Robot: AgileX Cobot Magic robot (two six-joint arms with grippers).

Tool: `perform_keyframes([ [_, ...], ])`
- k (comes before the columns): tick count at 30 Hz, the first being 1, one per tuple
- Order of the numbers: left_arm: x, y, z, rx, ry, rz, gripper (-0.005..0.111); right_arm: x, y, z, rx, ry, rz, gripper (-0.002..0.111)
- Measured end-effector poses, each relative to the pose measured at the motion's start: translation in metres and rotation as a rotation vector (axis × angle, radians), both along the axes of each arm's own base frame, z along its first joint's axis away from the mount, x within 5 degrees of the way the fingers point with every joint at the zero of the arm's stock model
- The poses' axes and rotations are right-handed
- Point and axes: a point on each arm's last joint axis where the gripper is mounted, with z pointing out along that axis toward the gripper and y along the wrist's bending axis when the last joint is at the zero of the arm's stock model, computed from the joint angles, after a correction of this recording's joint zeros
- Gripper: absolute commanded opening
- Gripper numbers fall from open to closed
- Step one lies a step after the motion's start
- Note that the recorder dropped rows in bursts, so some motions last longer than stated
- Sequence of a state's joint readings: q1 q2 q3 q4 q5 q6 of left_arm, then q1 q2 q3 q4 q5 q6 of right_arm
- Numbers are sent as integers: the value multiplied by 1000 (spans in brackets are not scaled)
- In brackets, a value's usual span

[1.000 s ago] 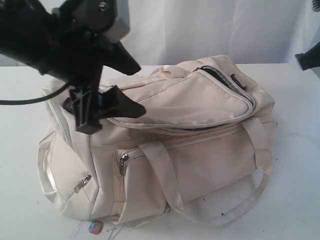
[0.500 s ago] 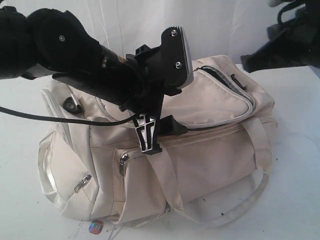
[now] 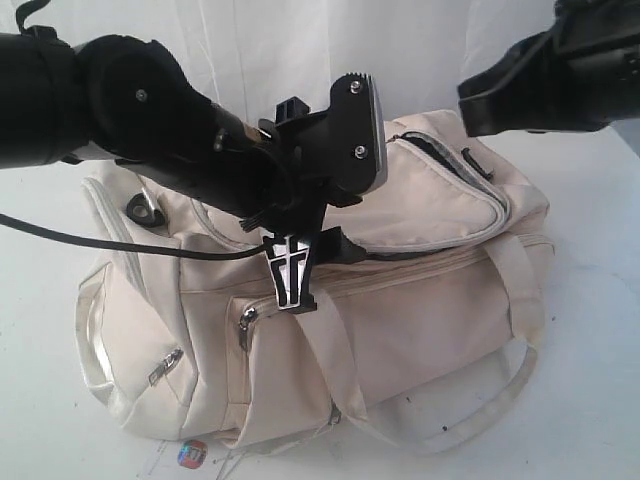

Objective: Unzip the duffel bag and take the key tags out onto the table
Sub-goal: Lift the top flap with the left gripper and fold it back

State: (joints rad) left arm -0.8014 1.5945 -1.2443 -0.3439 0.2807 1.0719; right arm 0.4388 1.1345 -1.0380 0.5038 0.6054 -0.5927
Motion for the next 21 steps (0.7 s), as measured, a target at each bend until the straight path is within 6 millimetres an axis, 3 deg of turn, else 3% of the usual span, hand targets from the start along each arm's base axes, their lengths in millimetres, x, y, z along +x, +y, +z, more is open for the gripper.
perform_keyframes([
  [4, 2, -1, -5, 24, -2, -1, 55, -12, -14, 7, -121, 54, -27, 0],
  [6, 3, -1, -7, 37, -12, -3, 46, -19, -18, 8, -150, 77, -38, 0],
  [11, 5, 0, -7, 56, -47, -9, 1, -27, -24, 14, -161, 61, -53, 0],
  [21, 11, -3, 16, -42, -89, 53, 0, -29, -26, 13, -162, 57, -59, 0],
])
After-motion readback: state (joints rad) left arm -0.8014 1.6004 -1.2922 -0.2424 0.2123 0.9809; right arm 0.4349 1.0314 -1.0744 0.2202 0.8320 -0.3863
